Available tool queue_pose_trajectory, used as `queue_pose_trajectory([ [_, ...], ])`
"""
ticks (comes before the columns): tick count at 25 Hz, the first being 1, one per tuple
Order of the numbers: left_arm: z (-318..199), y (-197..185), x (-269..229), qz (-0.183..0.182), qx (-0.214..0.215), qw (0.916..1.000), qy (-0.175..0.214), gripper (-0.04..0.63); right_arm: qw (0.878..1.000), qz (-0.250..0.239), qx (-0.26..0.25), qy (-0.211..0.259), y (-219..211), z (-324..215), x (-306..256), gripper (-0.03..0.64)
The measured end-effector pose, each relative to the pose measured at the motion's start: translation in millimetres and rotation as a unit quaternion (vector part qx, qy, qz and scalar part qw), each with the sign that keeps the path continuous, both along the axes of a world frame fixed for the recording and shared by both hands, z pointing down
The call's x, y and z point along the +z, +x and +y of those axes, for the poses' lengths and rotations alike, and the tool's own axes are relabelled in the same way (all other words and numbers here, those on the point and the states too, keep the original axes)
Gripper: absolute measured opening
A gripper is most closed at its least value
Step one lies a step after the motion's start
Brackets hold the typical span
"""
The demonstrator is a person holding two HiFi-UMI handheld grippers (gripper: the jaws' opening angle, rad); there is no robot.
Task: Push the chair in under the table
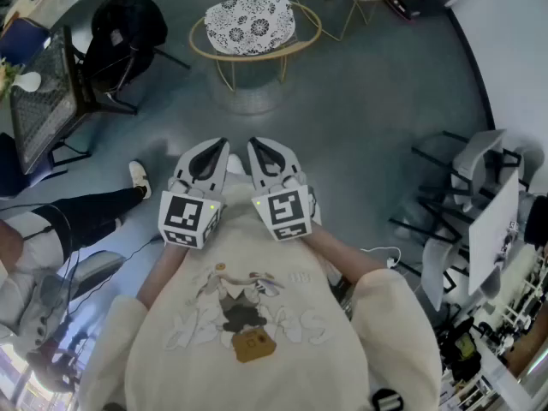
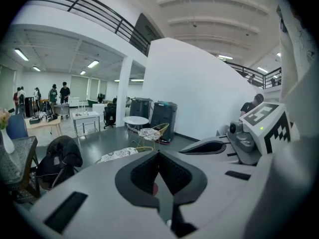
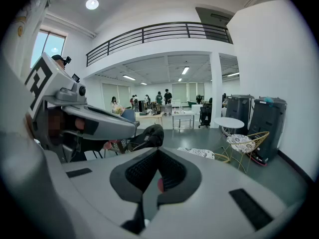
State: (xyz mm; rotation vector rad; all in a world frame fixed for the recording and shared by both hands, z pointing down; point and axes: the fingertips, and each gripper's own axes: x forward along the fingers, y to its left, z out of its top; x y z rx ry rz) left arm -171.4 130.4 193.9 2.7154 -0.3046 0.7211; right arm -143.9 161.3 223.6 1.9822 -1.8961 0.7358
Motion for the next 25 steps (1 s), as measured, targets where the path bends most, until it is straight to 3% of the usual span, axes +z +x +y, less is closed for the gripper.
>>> queue_pose_trajectory([
  [13,-46.3,-32.5,2.8,0.025,-0.020,0.9995,0.002,-0.002,1.000,0.020,-0.001,0.001,-30.0,-35.0,7.4,0.008],
  [20,-85.7,-45.8,14.3,0.052,-0.044,0.9961,-0.055,-0.002,0.999,0.038,0.010,-0.006,-32.4,-47.5,10.5,0.008],
  [25,-82.7,-40.6,25.7,0.041,-0.029,0.9970,-0.060,-0.002,0.998,0.037,0.048,-0.030,-12.7,-35.8,13.6,0.008],
])
